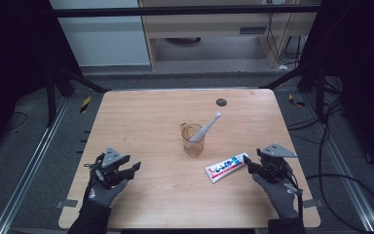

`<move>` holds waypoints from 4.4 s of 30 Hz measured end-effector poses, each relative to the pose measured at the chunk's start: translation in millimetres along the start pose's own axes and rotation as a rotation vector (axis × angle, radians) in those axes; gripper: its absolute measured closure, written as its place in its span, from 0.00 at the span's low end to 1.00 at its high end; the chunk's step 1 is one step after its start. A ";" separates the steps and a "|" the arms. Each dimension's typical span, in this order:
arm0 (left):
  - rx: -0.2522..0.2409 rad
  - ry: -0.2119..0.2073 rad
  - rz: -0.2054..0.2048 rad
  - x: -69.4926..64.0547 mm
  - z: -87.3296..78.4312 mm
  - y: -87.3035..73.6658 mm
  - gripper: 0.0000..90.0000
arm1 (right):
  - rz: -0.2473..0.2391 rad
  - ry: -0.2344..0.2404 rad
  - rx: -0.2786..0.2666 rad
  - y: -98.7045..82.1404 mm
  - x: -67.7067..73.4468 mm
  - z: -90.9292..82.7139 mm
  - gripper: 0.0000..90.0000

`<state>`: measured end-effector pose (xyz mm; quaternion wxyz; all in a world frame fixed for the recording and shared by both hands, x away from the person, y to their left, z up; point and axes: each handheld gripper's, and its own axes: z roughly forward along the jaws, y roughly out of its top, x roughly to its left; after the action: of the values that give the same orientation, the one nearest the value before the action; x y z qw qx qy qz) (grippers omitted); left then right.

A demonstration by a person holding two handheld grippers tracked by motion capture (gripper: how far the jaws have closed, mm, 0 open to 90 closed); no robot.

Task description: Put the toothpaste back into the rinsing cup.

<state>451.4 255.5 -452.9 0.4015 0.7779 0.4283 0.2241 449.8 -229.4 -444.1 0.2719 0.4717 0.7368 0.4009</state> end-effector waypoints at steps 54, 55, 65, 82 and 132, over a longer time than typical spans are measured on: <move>0.058 0.062 -0.028 11.6 6.1 -11.7 0.60 | 0.110 0.027 -0.177 82.0 77.8 79.5 1.00; 0.061 0.061 -0.028 11.4 6.2 -11.7 0.60 | 0.109 0.028 -0.177 83.1 79.9 80.9 1.00; 0.060 0.061 -0.029 12.0 6.3 -12.0 0.60 | 0.112 0.039 -0.187 89.4 92.9 87.1 1.00; 0.056 0.063 -0.028 12.0 5.8 -11.8 0.60 | 0.032 0.073 -0.192 89.9 131.6 91.6 1.00; 0.061 0.065 -0.029 12.7 6.6 -12.4 0.61 | 0.035 0.073 -0.196 98.9 135.8 99.9 1.00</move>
<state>456.6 267.2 -466.7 0.3665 0.7758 0.4591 0.2302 519.5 -48.9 -416.3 0.2825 0.4408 0.6950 0.4928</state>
